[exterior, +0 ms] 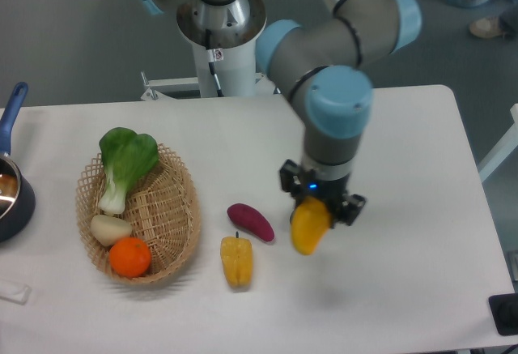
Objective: Place the mango in the basket
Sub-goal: 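Carry the held yellow mango across the table toward the wicker basket, then lower the mango into the basket beside the bok choy, then lift the open gripper up and away from the basket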
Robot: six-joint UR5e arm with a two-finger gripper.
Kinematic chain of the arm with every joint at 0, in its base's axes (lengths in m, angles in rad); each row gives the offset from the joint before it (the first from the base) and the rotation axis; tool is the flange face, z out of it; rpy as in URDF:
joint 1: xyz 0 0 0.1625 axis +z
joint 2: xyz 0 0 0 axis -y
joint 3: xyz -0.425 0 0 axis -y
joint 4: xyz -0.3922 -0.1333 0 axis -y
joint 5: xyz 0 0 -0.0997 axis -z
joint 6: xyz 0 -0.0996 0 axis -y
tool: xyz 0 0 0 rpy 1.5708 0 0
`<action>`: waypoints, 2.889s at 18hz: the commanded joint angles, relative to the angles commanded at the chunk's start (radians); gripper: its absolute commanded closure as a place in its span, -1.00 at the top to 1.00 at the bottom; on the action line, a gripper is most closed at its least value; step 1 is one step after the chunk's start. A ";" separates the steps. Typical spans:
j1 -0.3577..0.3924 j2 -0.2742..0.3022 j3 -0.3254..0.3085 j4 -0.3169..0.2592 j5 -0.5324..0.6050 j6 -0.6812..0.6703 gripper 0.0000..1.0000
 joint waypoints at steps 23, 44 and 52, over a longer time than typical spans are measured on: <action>-0.322 0.034 -0.256 0.057 0.011 -0.109 -0.11; -0.267 0.112 -0.275 0.121 0.012 -0.101 1.00; -0.028 0.144 -0.264 0.123 0.011 0.047 1.00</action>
